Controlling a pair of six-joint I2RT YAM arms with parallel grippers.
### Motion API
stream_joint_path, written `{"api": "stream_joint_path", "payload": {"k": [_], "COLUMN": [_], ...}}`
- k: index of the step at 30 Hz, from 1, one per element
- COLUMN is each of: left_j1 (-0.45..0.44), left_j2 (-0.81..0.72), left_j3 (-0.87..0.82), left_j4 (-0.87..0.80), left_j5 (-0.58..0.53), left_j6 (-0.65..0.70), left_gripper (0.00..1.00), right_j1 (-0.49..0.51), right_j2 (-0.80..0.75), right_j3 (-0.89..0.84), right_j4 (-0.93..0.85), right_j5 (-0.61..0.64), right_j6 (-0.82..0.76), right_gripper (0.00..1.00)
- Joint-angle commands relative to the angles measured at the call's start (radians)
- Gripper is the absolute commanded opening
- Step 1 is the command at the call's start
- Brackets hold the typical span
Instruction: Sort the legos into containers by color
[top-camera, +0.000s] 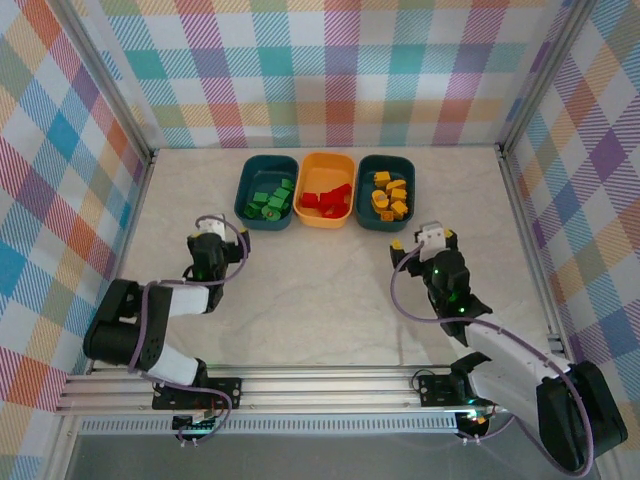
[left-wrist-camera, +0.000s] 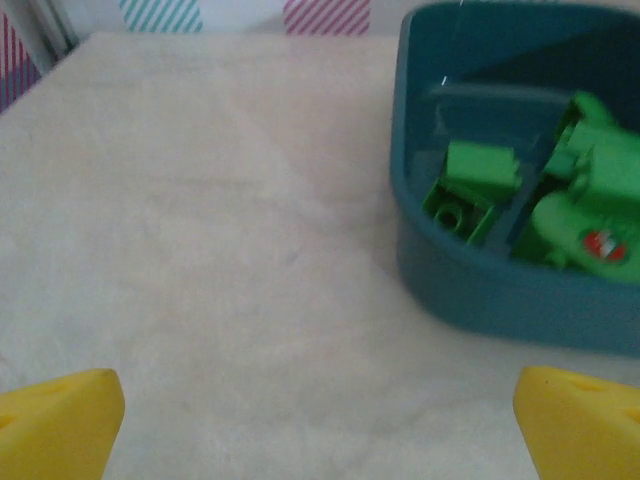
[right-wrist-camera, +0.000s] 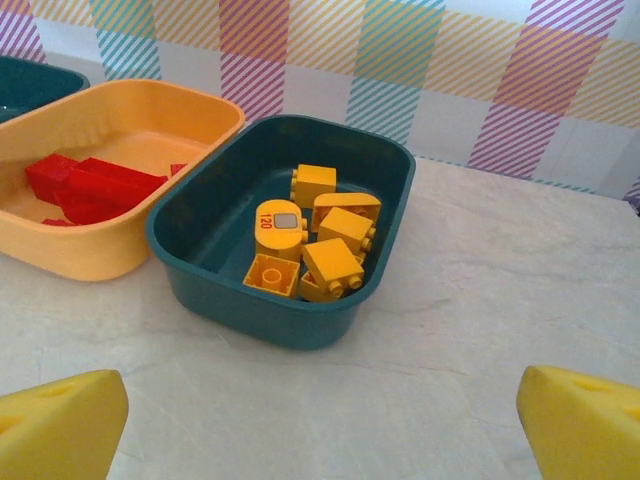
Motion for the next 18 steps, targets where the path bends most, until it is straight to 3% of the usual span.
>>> {"api": "stream_joint_path", "payload": {"k": [1,5,12,13,15,18], "left_j1": [0.023,0.057,0.056,0.057,0.057,0.057], "left_j2": [0.029,0.036,0.036,0.037,0.037,0.037], "left_j3": [0.008,0.027,0.023,0.023,0.024,0.025], "left_j4": [0.046,0.015,0.022,0.022,0.021,0.021], "left_j5": [0.014,0.073,0.071,0.070,0.071,0.070], "left_j6": [0.013,-0.003,0.001,0.001,0.000,0.001], "left_gripper": [1.00,1.00,1.00,1.00,1.00,1.00], "right_j1": [-0.024,-0.076,-0.230,-0.250,-0.321,-0.351], "right_j2": [-0.020,0.091,0.505,0.519,0.492,0.587], "right_j3": [-0.023,-0.040,0.018,0.043,0.055,0.008], "right_j4": [0.091,0.218,0.477,0.441,0.375,0.533], "right_j5": [-0.041,-0.070,-0.166,-0.169,-0.316,-0.296], "right_j6": [-0.067,-0.082,-0.050,-0.022,0.007,0.074], "right_gripper": [1.00,1.00,1.00,1.00,1.00,1.00]}}
